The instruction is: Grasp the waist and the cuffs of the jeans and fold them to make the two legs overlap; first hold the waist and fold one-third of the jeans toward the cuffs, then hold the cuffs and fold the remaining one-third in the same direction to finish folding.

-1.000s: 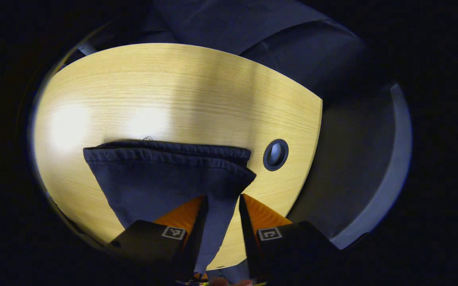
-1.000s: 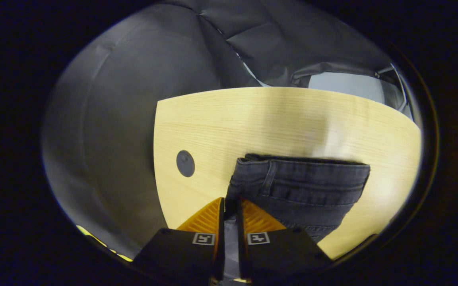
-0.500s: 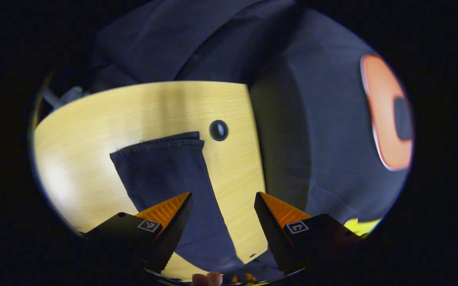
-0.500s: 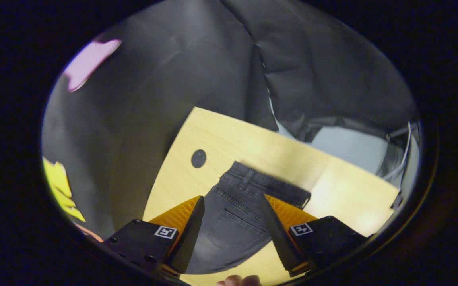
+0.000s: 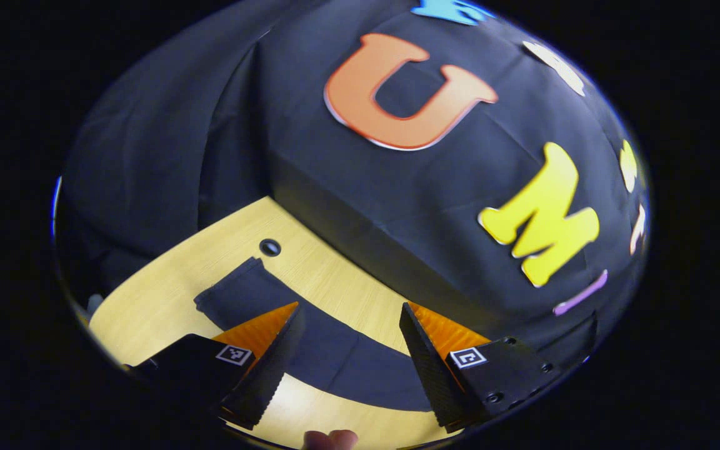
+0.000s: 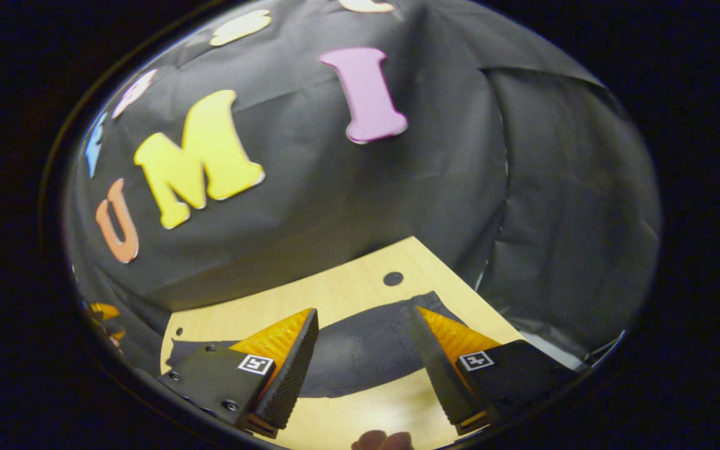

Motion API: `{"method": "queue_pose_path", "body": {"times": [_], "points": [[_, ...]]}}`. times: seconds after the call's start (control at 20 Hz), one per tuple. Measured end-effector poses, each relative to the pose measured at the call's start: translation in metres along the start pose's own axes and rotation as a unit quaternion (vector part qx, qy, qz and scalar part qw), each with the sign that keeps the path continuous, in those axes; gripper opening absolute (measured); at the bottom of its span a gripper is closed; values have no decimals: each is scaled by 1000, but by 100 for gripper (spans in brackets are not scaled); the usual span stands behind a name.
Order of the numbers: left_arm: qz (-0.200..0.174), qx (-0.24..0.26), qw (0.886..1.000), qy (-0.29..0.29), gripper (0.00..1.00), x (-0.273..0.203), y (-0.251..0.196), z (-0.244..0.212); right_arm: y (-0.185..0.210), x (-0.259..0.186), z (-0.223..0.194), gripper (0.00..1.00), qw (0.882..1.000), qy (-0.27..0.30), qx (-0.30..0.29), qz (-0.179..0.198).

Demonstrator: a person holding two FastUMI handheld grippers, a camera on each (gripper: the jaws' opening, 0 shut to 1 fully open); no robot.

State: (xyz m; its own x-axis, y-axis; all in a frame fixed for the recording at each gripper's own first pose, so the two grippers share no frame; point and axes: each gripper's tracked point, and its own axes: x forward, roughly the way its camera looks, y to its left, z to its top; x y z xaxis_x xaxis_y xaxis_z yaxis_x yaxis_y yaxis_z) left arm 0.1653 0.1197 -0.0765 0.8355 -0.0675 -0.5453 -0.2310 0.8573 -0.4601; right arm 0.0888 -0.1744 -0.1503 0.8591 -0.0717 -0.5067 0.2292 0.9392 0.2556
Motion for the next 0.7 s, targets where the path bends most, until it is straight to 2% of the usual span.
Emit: {"method": "queue_pose_path", "body": {"times": [0.15, 0.25, 0.3, 0.35, 0.4, 0.7], "points": [[-26, 122, 991, -39, 99, -28, -16, -32, 12, -32, -21, 93, 999, -28, -45, 11], [-32, 179, 982, -55, 99, -38, -25, -52, 12, -50, -33, 93, 997, -46, -68, 6], [-36, 185, 980, -57, 99, -39, -31, -63, 10, -55, -39, 93, 996, -46, -75, 3], [-40, 185, 980, -59, 99, -45, -38, -73, 6, -55, -48, 86, 996, -41, -77, 0], [-38, 186, 980, -60, 99, -48, -39, -82, -1, -52, -57, 93, 997, -30, -72, -3], [-23, 180, 982, -55, 99, -65, -45, -110, -64, -10, -91, 96, 998, 28, 6, -49]]}}
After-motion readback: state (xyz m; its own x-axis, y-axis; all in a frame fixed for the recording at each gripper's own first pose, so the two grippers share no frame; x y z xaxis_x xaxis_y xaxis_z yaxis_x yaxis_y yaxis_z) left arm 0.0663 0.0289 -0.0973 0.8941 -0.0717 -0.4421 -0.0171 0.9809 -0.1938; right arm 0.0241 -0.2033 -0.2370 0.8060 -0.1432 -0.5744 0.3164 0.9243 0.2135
